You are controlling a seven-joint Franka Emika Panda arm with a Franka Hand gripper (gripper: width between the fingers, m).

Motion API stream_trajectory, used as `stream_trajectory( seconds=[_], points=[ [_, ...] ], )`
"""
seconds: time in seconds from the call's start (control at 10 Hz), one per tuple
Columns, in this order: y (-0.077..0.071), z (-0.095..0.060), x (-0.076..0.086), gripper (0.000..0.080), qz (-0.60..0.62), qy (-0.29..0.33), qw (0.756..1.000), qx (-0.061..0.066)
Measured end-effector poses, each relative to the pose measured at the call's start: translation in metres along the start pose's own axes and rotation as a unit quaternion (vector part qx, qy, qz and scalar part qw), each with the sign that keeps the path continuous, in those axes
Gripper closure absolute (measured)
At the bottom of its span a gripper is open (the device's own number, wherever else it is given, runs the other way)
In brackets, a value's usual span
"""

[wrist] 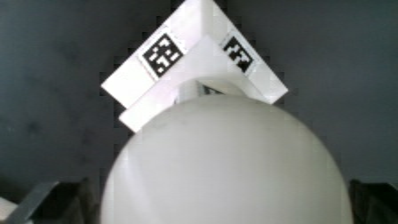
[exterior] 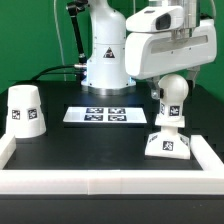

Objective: Assemble lamp

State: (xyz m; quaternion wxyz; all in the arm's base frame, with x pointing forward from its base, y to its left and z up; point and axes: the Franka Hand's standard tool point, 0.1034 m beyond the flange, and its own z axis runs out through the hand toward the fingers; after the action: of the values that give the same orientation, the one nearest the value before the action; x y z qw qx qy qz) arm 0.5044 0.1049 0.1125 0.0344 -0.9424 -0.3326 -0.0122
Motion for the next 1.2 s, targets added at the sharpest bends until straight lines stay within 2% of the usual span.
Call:
stream_trajectory(
  seconds=[0.2, 0.4, 0.5, 0.7, 0.9, 1.2],
  points=[
    [0.0001, 0.0014, -0.0002, 0.0101, -0.080, -0.007, 0.997, -0.007],
    [0.0004, 0.0026, -0.0010, 0.0101, -0.105, -0.008, 0.994, -0.006],
    [0.0004, 0.0027, -0.0010, 0.0222, -0.104, -0.008, 0.995, -0.006],
    [0.0004, 0.0027, -0.0011, 0.0223, -0.104, -0.008, 0.995, -0.006],
    [0.0005, 0.0027, -0.0004, 0.0223, -0.075, -0.007, 0.997, -0.005],
    [-0.0002, 0.0014, 0.0034, 0.0222, 0.039, -0.004, 0.999, -0.006]
  ],
)
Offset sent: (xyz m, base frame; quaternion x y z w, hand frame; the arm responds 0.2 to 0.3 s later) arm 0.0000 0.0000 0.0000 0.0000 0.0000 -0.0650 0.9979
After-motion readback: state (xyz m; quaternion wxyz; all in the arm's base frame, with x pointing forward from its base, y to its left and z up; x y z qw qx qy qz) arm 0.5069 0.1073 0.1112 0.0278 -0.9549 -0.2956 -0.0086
